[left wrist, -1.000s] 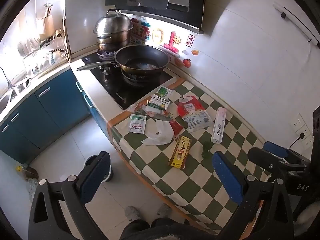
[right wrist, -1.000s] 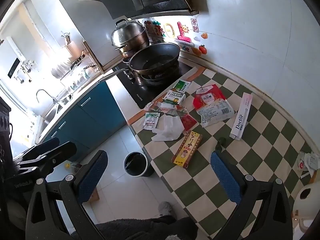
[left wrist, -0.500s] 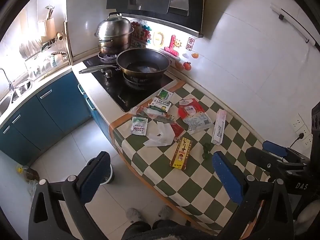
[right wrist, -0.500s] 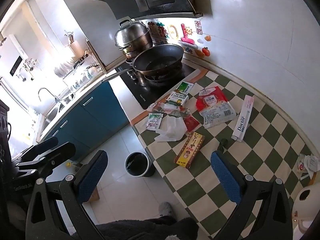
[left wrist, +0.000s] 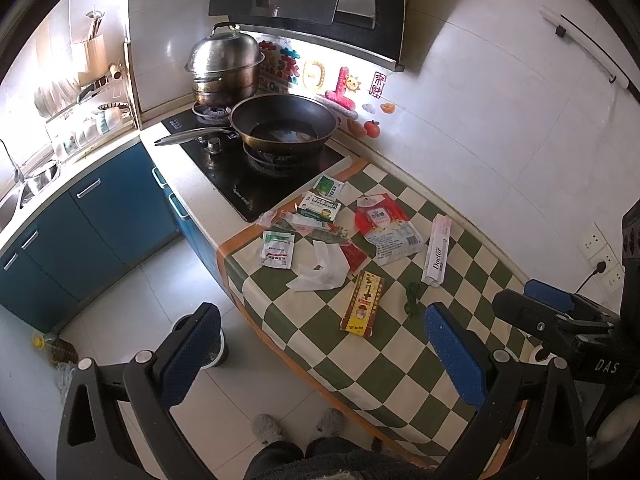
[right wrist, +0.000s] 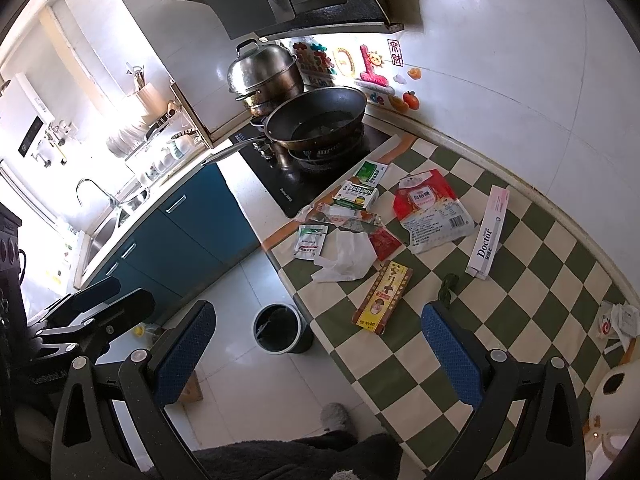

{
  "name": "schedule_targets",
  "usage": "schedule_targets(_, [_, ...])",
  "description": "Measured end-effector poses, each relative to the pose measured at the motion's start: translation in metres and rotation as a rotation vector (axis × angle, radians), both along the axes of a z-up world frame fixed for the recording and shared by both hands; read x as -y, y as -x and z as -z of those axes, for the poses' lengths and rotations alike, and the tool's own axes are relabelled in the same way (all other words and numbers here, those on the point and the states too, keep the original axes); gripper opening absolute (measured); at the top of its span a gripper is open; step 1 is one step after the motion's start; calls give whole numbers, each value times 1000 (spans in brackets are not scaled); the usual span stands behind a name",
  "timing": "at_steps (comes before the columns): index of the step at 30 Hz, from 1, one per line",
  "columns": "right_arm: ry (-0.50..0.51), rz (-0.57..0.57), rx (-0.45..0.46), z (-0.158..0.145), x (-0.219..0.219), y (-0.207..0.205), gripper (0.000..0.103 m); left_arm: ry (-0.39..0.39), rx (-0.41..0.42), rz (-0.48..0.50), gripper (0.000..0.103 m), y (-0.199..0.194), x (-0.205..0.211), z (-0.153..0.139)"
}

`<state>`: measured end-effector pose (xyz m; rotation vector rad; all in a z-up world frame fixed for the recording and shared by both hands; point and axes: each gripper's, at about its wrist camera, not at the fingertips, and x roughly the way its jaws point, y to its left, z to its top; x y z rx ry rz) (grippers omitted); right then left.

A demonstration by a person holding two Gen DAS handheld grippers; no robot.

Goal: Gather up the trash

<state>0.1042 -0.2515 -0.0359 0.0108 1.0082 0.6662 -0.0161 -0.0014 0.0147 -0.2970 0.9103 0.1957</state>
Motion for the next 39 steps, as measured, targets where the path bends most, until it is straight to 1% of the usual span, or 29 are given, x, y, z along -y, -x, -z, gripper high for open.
schedule_targets(19, [-2,0,-4,-1,0,-1,103,3,-2,-2,103,-1,2,2])
schedule_targets(27, [-4,0,-6,-1,0,-3,103,16,-7,-1,103,-12,3,3])
schedule_targets(39, [-5,2,-11,0,0,-5,103,42,-3,6,103,-10,-1,9])
